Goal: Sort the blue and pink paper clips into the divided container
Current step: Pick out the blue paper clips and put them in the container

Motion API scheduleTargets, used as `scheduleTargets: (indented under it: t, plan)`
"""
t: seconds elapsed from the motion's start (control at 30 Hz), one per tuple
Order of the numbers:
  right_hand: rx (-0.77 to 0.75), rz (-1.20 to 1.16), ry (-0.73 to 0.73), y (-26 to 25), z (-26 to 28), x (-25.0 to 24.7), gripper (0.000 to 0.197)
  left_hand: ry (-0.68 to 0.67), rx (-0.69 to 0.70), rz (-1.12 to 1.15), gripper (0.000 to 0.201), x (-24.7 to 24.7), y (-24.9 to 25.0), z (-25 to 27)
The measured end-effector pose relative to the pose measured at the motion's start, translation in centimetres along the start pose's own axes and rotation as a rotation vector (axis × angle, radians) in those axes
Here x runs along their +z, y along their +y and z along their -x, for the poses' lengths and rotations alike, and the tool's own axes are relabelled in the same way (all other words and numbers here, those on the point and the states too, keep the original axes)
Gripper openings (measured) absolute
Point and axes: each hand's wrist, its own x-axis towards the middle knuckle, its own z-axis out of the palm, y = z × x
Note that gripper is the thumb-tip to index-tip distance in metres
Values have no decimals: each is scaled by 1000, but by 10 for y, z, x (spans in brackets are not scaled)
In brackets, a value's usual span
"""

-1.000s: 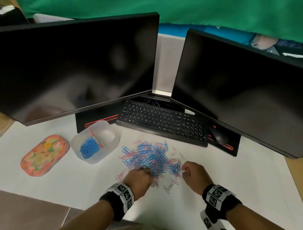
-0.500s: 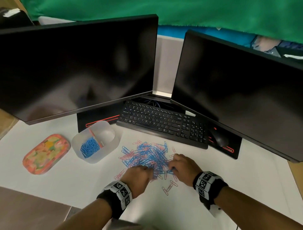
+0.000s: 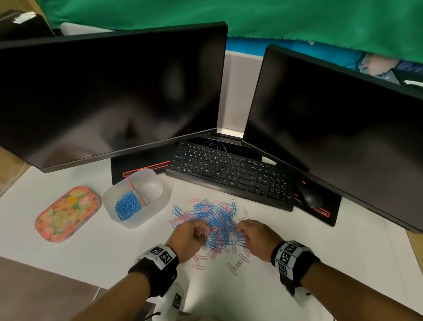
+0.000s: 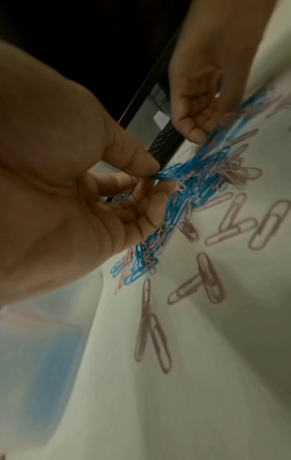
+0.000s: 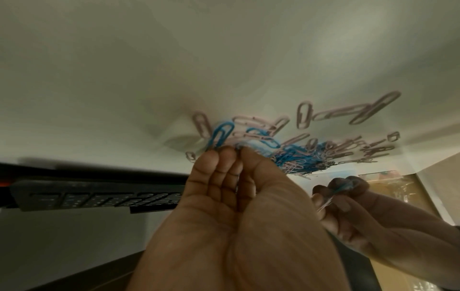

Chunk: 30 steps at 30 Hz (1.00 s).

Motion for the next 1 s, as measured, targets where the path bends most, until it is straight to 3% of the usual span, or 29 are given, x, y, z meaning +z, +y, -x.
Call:
scheduleTargets:
  t: [0.17,0.33,0.47,0.57,0.67,0.73,0.83,0.93,1.0]
  plan:
    - [36,-98,54,0,3,-3,26,-26,-84,269,20,-6,3,0]
    - [136,-327,103,5,5,-6,29,10,-118,395,23,-11,10,1]
    - [345,-813,49,5,5,-14,24,22,-253,540,19,-14,6,-2]
    - [397,-1190,87,0,6,-20,14,24,-356,602,21,-17,6,-3]
    - [396,-1403,106,-6,6,-22,5,-10,-440,639,20,-18,11,-3]
    - [436,-1484,124,-8,4,-22,15,-25,-452,608,15,-16,13,-5]
    - [483,-1349,107,-8,2,-21,27,31,-311,296,11,-10,12,-8]
    - [287,-595,59,-13,7,-19,6,35,-117,-41,13,-2,11,-8]
    - [148,-190,-15,-18,12,-14,15,9,-49,-191,11,2,9,-7]
